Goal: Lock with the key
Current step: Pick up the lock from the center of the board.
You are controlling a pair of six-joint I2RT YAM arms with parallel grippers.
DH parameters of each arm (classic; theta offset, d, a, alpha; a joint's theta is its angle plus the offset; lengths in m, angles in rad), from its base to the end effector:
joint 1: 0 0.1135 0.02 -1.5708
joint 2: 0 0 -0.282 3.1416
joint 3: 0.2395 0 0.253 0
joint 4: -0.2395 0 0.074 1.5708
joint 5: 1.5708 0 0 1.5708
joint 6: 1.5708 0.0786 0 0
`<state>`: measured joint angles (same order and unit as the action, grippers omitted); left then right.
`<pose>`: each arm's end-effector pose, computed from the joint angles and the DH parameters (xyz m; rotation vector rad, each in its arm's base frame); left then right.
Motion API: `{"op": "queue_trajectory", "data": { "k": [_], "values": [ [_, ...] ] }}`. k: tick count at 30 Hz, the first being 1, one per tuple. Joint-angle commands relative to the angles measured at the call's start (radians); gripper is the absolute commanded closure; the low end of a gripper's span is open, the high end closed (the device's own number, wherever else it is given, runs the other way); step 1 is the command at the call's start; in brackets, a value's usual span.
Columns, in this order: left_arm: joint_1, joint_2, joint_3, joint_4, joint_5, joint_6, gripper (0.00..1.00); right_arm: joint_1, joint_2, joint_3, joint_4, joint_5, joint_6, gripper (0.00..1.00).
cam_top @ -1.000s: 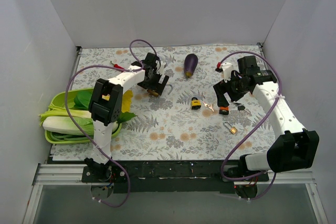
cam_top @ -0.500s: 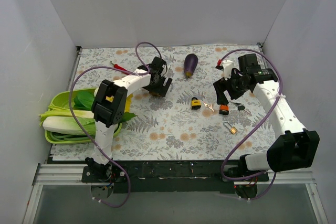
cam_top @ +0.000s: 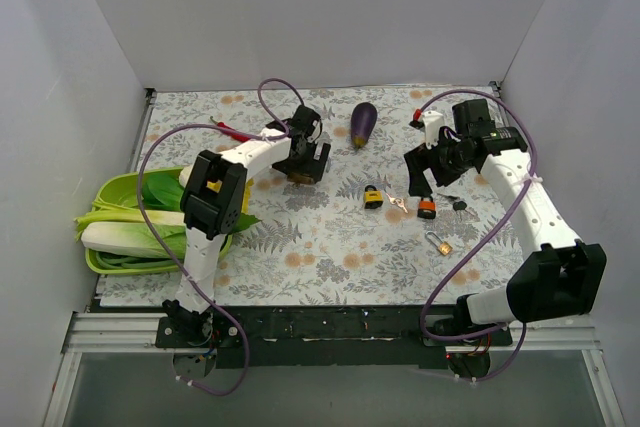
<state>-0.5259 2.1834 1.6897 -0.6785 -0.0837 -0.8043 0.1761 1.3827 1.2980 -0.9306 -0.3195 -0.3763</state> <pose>0.4237 -0.2384 0.1402 -0.4069 2.7360 -0.2537 0.2867 0.0761 0.3033 -0.8048 2.4116 0.3348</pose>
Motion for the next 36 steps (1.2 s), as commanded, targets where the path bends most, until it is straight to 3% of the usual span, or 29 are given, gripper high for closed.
{"op": "queue_trajectory", "data": {
  "k": [1,5,11,15,17,20,23,29,30,36],
  "values": [
    [-0.006,0.038,0.022,-0.018,-0.06,-0.079,0.1,-0.003,-0.001,0.038,0.029,-0.027,0.014,0.07],
    [-0.006,0.059,0.027,-0.03,-0.142,-0.15,0.15,-0.003,-0.01,0.029,0.033,-0.01,0.013,0.07],
    [-0.005,0.078,0.002,-0.035,-0.148,-0.217,0.24,-0.004,-0.01,0.021,0.039,-0.022,0.016,0.07],
    [-0.006,0.084,0.005,-0.041,-0.134,-0.242,0.4,-0.004,-0.011,0.014,0.059,-0.032,0.039,0.07],
    [-0.006,0.05,0.002,-0.035,-0.142,-0.277,0.55,-0.004,-0.019,-0.005,0.088,-0.041,0.072,0.07],
    [-0.002,-0.046,-0.025,0.005,-0.102,-0.337,0.74,-0.004,-0.036,-0.031,0.157,-0.085,0.123,0.07],
    [0.001,-0.134,-0.021,0.039,-0.027,-0.39,0.86,-0.003,-0.044,-0.048,0.239,-0.143,0.19,0.07],
    [0.003,-0.22,0.04,0.059,0.065,-0.532,0.96,0.028,-0.089,-0.124,0.513,-0.196,0.402,0.04],
    [0.001,-0.249,0.044,0.08,0.082,-0.594,0.99,0.069,-0.103,-0.167,0.592,-0.178,0.498,0.04],
    [0.003,-0.307,0.047,0.138,0.206,-0.711,1.0,0.203,-0.111,-0.241,0.858,-0.05,0.611,0.03]
  ]
}}
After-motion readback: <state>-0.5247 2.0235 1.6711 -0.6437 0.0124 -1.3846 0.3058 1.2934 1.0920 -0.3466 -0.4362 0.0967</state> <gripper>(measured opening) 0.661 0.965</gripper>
